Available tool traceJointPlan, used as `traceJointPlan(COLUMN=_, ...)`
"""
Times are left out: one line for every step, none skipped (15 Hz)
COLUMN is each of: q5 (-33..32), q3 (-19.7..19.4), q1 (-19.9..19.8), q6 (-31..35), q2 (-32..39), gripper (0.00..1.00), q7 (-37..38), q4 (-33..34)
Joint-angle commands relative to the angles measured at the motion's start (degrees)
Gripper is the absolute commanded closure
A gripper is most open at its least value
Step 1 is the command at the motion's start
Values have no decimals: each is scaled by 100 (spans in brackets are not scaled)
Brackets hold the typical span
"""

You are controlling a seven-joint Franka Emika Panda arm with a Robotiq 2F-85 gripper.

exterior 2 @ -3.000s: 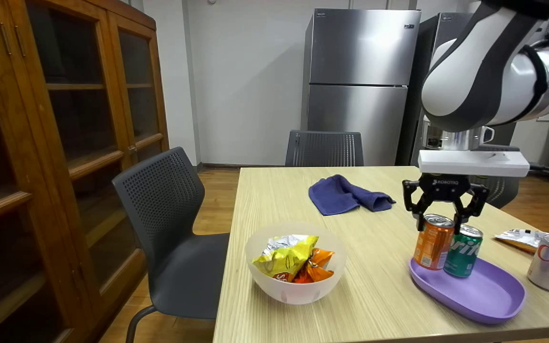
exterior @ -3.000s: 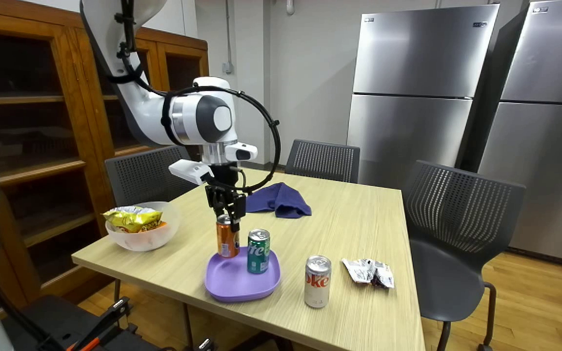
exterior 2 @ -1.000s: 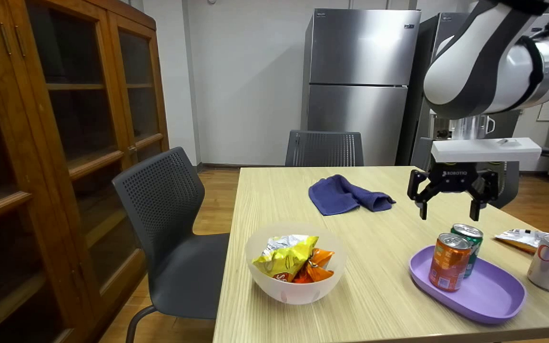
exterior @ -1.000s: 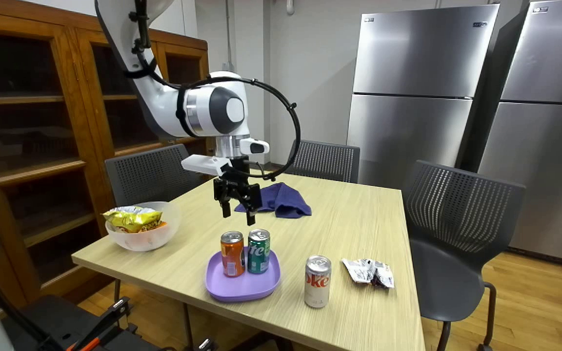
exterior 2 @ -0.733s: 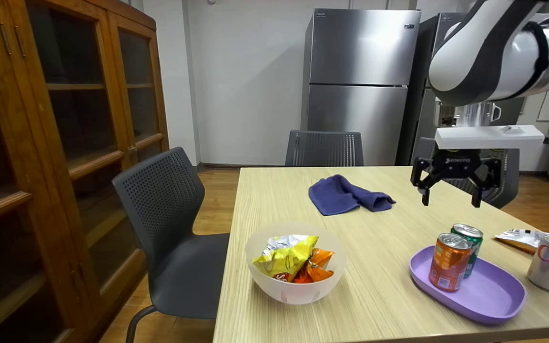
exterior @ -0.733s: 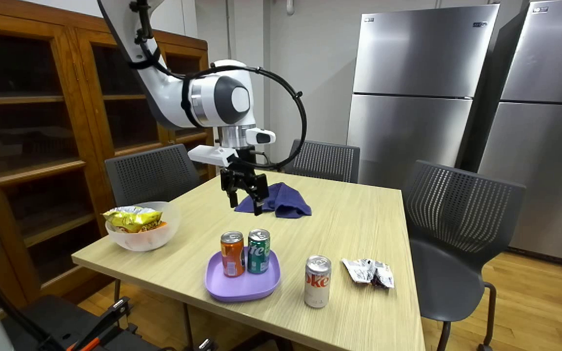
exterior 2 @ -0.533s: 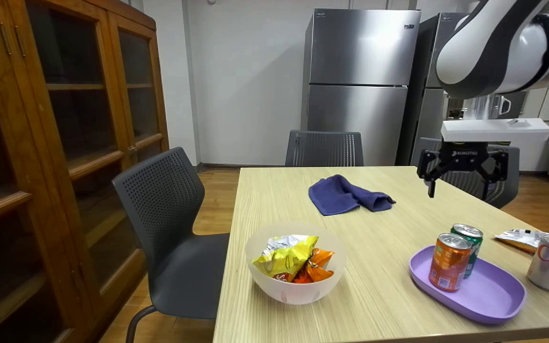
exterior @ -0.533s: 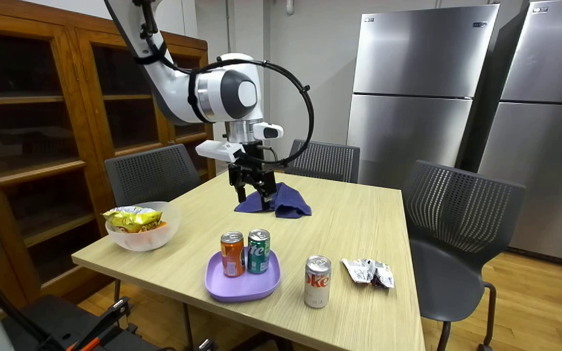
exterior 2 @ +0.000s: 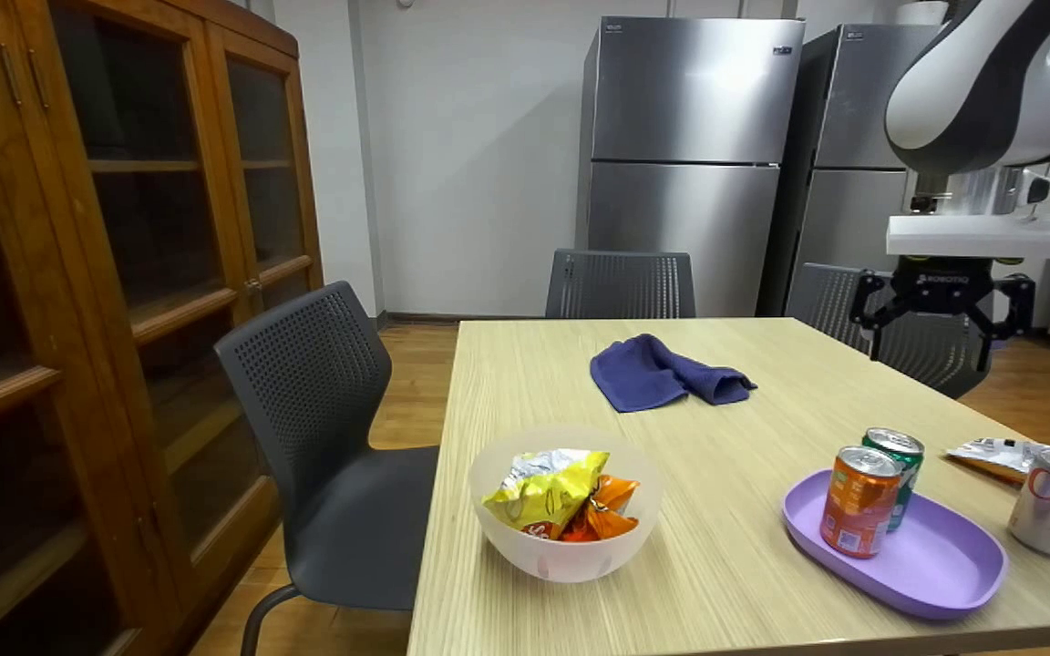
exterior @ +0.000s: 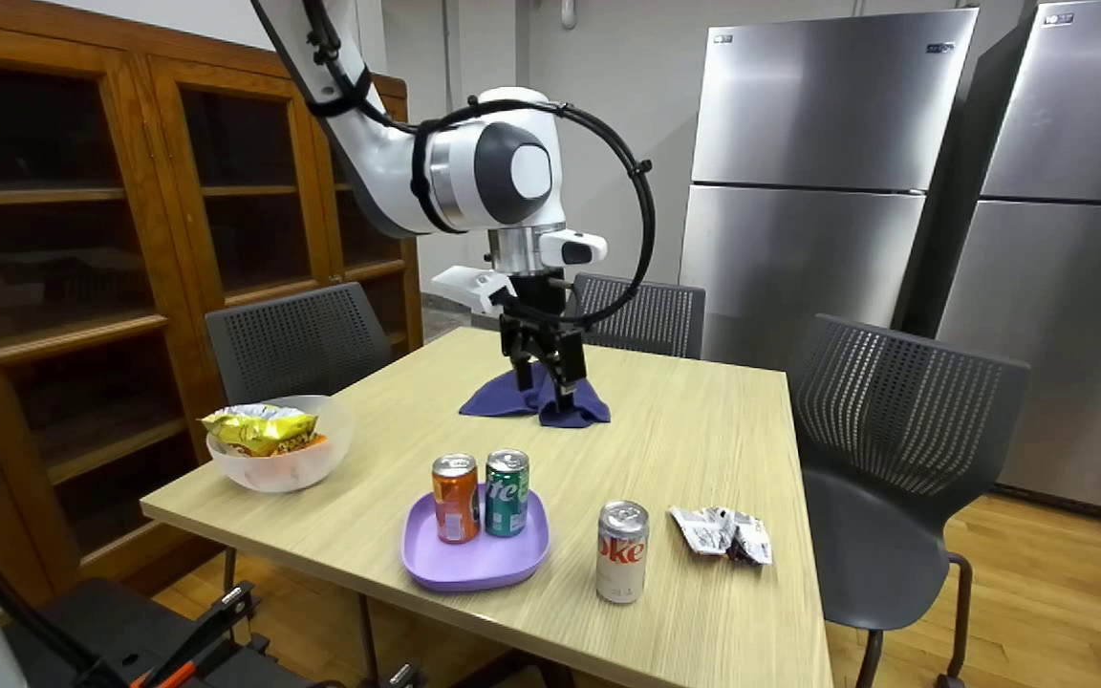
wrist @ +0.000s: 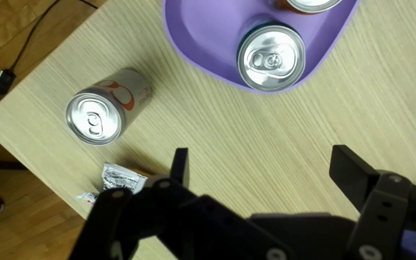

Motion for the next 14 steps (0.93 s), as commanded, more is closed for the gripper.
traceJointPlan(q5=-85, q3=-127, q1=-145, q6=-152, q2=-29, gripper=0, q7=546, q4=86)
traceJointPlan(q5=-118, q3=-181, q1=-164, q6=-158, q2=-4, gripper=0, q7=695, q4=105)
traceJointPlan(q5=-218, q3=-263, q1=-176, q6=-118, q2=61, gripper=0, q7=958, q4=143)
traceJointPlan(q5=-331, q3=-327, q1=-173, q6=-130, q2=155, gripper=0, q7=1192, q4=208)
traceJointPlan(q5=-126, q3=-209, q1=-207, q6=-17, q2=23, gripper=0, q7=714, q4=31)
traceJointPlan(q5=-153, q3=-237, q1=-222, q6=-11, q2=45, gripper=0, q7=768, q4=37)
traceJointPlan(q5=-152, q3=-239, q1=-226, q6=-8, q2=60, gripper=0, q7=764, q4=37)
traceJointPlan(q5=-152, q3=-234, q1=-222, q6=-8, q2=69, gripper=0, q7=764, q4=37)
traceJointPlan(q5=-151, q3=-221, q1=-217, q6=-8, q2=70, gripper=0, q7=763, q4=37)
traceJointPlan(q5=-150, q3=-214, q1=-216, q6=-8, q2=70, gripper=0, q7=763, q4=37)
traceJointPlan(q5=-150, q3=-213, q1=-216, q6=-8, q2=70, gripper=0, q7=763, q4=37)
traceJointPlan(q5=-149, q3=-211, q1=-215, q6=-8, q2=70, gripper=0, q7=763, q4=37)
traceJointPlan(q5=-105, q3=-210, q1=-227, q6=-1, q2=117, gripper=0, q7=771, q4=70)
traceJointPlan(q5=-87, q3=-234, q1=-252, q6=17, q2=144, gripper=0, q7=789, q4=74)
